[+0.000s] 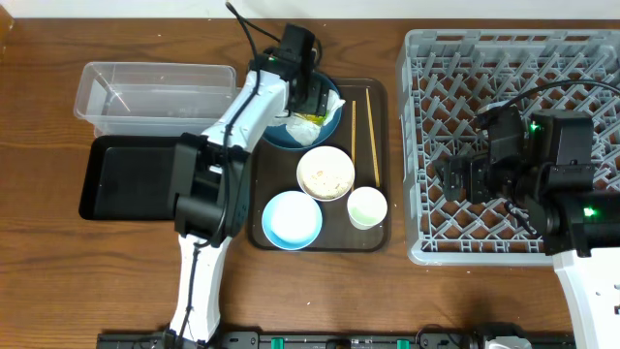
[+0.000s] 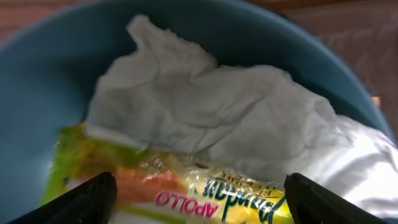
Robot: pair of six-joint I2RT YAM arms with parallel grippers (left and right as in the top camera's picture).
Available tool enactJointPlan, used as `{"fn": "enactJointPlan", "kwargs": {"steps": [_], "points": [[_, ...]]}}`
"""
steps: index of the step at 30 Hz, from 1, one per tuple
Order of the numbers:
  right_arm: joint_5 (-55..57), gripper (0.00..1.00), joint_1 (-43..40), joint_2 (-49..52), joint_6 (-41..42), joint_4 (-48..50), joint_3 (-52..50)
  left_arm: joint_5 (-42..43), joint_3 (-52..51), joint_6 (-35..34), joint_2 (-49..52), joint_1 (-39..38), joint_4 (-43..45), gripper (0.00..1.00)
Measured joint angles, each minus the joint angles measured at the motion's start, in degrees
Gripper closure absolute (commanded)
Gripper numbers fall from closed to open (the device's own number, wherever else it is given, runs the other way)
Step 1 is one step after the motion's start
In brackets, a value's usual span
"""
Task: Sort waste into correct bins and load items into the dishwasher rack
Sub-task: 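Reach left gripper to blue plate and grasp wrapper and tissue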
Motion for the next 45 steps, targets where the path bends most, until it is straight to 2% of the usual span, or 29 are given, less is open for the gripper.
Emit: {"fn": "enactJointPlan", "kwargs": {"steps": [10, 12, 14, 16, 18, 22, 34, 45], "points": [[0.0, 0.01, 0.0, 0.0, 0.0, -0.6, 0.0, -0.7, 0.0, 0.0, 1.9, -0.3, 0.6, 0.11], [0.0, 0.01, 0.0, 0.0, 0.0, -0.6, 0.0, -0.7, 0.0, 0.0, 2.4, -0.3, 0.7, 0.14], [0.0, 0.01, 0.0, 0.0, 0.0, -0.6, 0.0, -1.1, 0.0, -0.3, 2.6, -0.3, 0.9, 0.29], [0.0, 0.01, 0.0, 0.0, 0.0, -0.6, 0.0, -1.3, 0.1, -0.3, 2.7, -0.3, 0.9, 0.51], [0.0, 0.01, 0.0, 0.0, 0.0, -0.6, 0.0, -1.4, 0.1, -0.4, 2.7, -0.3, 0.7, 0.67], [0.0, 0.01, 0.0, 0.0, 0.0, -0.6, 0.0, -1.5, 0.1, -0.2, 2.7, -0.3, -0.1, 0.93], [0.0, 0.01, 0.0, 0.0, 0.0, -0.6, 0.0, -1.5, 0.3, -0.7, 1.0, -0.1, -2.7, 0.94], [-0.2, 0.01, 0.0, 0.0, 0.0, -0.6, 0.0, -1.5, 0.3, -2.8, -15.5, 2.5, -3.7, 0.94]]}}
